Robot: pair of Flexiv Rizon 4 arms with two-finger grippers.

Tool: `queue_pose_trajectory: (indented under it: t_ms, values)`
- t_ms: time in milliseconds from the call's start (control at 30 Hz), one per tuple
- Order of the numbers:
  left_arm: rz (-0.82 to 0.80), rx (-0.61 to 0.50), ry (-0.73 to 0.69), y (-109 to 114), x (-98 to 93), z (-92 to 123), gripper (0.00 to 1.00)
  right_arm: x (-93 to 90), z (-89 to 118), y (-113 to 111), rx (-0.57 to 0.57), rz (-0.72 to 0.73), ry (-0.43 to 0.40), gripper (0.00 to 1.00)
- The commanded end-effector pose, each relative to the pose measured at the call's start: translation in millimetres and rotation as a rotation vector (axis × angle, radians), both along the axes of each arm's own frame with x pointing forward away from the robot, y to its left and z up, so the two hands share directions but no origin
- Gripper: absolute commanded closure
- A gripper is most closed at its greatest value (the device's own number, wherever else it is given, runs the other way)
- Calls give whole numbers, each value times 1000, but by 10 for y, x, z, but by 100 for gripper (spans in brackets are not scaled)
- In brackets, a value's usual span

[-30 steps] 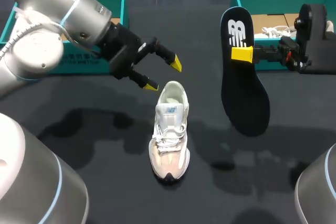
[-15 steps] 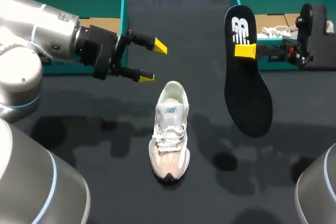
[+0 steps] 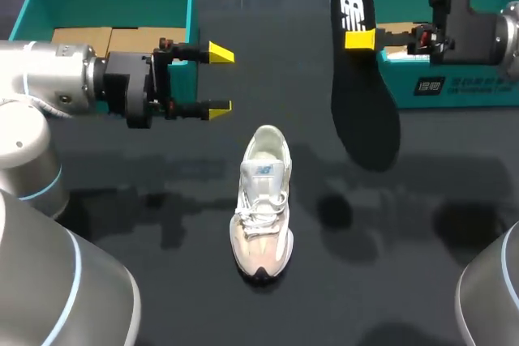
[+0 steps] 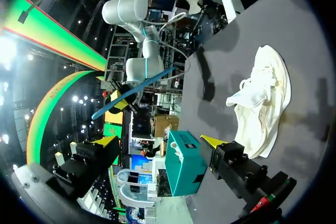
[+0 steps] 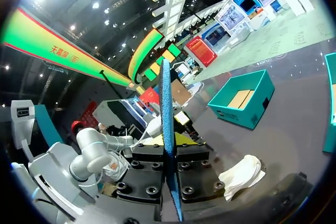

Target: Take the shoe out of the shoebox, open the shoe tongue, remove and reinsert the insole, then place the shoe into the shoebox

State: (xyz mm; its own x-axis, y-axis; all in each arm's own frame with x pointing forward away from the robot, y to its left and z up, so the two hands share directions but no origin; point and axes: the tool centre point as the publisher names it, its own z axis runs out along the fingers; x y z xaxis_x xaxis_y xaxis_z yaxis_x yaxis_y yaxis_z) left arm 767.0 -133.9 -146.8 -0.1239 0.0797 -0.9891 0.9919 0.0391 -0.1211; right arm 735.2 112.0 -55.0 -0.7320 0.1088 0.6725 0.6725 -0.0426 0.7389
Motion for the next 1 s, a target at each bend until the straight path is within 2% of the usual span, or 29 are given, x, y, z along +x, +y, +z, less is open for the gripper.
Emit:
queue_pose_trajectory:
  t_ms: [33, 300, 433, 567, 767, 867, 1000]
  values:
    - [-14, -13, -2, -21, 73, -38, 0, 252, -117, 97, 5, 39, 2, 100]
    - [-14, -13, -2, -21, 73, -38, 0, 252, -117, 97, 5, 39, 2, 100]
    - [-39, -94, -37, -3, 137, -10, 0, 570, -276, 144, -29, -34, 151, 100]
    - [-44, -142, -67, 9, 236, 42, 0, 838, -425, 201, -37, -68, 222, 100]
    - [-44, -139, -138, -73, 381, 140, 0, 1203, -624, 305, -1, -92, 326, 100]
    - [-59, -81, -189, -124, 469, 184, 0, 1249, -646, 312, 10, -90, 344, 100]
    - [-59, -81, -189, -124, 469, 184, 0, 1249, -646, 312, 10, -90, 344, 100]
